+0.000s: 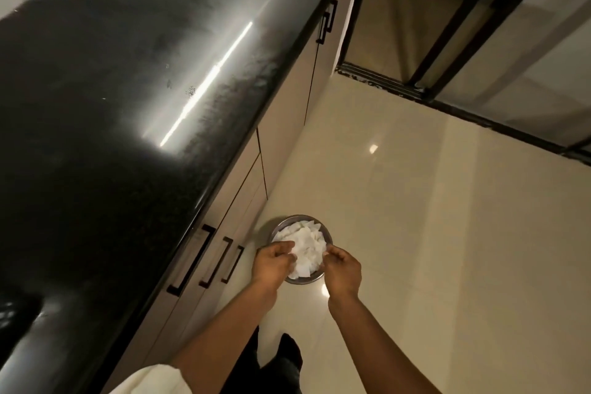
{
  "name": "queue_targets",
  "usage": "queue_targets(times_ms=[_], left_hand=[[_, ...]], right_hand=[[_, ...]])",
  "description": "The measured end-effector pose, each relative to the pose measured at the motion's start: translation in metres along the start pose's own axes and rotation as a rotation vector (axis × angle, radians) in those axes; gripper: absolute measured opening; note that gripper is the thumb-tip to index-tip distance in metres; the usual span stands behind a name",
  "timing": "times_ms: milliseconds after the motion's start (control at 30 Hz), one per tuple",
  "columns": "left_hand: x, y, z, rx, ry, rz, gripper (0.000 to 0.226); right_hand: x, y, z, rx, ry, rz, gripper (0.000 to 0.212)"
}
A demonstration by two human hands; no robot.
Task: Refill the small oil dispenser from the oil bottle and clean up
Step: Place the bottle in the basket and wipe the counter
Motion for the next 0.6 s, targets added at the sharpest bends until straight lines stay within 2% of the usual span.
queue_targets(times_ms=[133,267,400,600], left_hand=[[0.013,0.002,0.017,-0.023,-0.074,-0.022,0.028],[-0.013,-0.008,0.031,-0.079,-0.083,-0.048,0.018],[-0.075,-0.044,0.051,-0.140,-0.039,-0.121,0.015],[-0.189,-0.099,0.133,-0.382,-0.060,-0.293,0.016]], right_hand=[[0.014,-0.012,0.002,-0.073,0.070,0.006,0.038],[-0.002,-0.022,0.008,-0.104,0.093,0.047,0.024],[-0.051,-0.007,-0.005,-0.105,0.132,0.138,0.015],[-0.151,0.038,-0.052,-0.061,0.401,0.326,0.021]])
Point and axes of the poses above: each hand's wrist, its own x-axis towards the middle knuckle, its own z-axis out of the back of the hand, y = z × x, the point moved 7 cm from there along x, towards the middle knuckle, and after that the axes turned 15 degrees about -x, right-handed, at the moved point
